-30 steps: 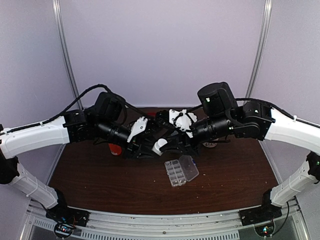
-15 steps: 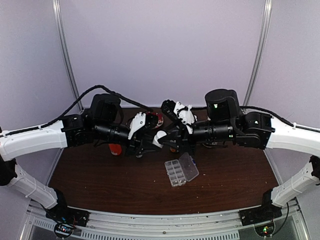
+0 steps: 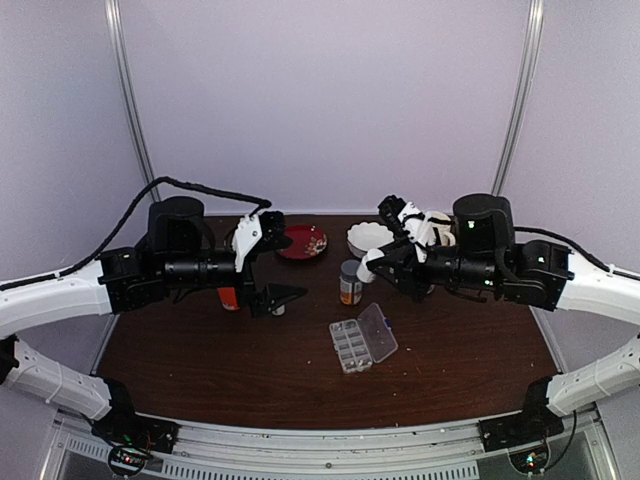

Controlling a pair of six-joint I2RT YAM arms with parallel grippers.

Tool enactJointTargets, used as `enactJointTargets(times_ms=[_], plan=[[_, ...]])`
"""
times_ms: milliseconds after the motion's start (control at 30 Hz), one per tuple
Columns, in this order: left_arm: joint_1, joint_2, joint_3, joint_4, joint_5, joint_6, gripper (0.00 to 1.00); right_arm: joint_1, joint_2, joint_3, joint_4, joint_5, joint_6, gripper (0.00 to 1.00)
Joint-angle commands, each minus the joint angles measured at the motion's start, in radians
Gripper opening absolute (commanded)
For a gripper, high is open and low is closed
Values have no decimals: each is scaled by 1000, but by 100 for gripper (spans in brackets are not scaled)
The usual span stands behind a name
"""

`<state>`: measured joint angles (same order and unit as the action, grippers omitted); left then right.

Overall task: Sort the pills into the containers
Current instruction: Pass from the left arm to the right, then place the pill bottle at the center of the board.

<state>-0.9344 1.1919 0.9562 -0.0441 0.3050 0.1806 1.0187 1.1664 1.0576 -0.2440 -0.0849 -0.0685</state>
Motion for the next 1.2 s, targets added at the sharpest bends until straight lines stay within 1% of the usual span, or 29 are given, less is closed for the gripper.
enactJointTargets(times_ms=[0, 67, 133, 200, 300, 333, 433, 600, 700, 767, 800, 833, 867, 900, 1000, 1100, 1167], plan=[[9, -25, -48, 78, -146, -54, 98, -112, -75, -123, 16, 154, 65, 11], [16, -22, -71, 100, -196, -102, 98, -158, -100, -203, 59, 190, 121, 11], [23, -20, -83, 115, -273, -184, 98, -192, -120, -301, 119, 215, 165, 11], [28, -16, -89, 115, -374, -255, 98, -212, -130, -380, 191, 247, 205, 11], [34, -8, -90, 101, -460, -331, 97, -239, -118, -471, 268, 279, 269, 10], [37, 0, -85, 88, -485, -358, 98, -248, -107, -499, 298, 280, 294, 10], [59, 19, -77, 58, -495, -397, 98, -277, -64, -577, 408, 278, 368, 10], [80, 25, -90, 61, -536, -424, 98, -298, 46, -632, 530, 321, 428, 10], [80, 28, -91, 51, -583, -423, 98, -299, 110, -636, 557, 376, 435, 12], [81, 34, -88, 16, -623, -428, 98, -301, 142, -639, 566, 424, 442, 12], [82, 36, -86, 5, -645, -434, 97, -301, 155, -643, 578, 434, 441, 14], [84, 37, -86, -4, -663, -441, 98, -301, 170, -645, 583, 443, 441, 17], [86, 39, -86, -10, -677, -449, 98, -301, 176, -645, 585, 448, 443, 23], [90, 40, -86, -17, -688, -458, 97, -301, 183, -645, 588, 446, 440, 25], [108, 44, -91, -32, -698, -475, 98, -301, 197, -641, 580, 444, 432, 33], [122, 59, -83, -64, -724, -488, 98, -301, 207, -639, 575, 446, 432, 39], [135, 65, -79, -84, -731, -497, 98, -302, 212, -639, 571, 445, 433, 40]])
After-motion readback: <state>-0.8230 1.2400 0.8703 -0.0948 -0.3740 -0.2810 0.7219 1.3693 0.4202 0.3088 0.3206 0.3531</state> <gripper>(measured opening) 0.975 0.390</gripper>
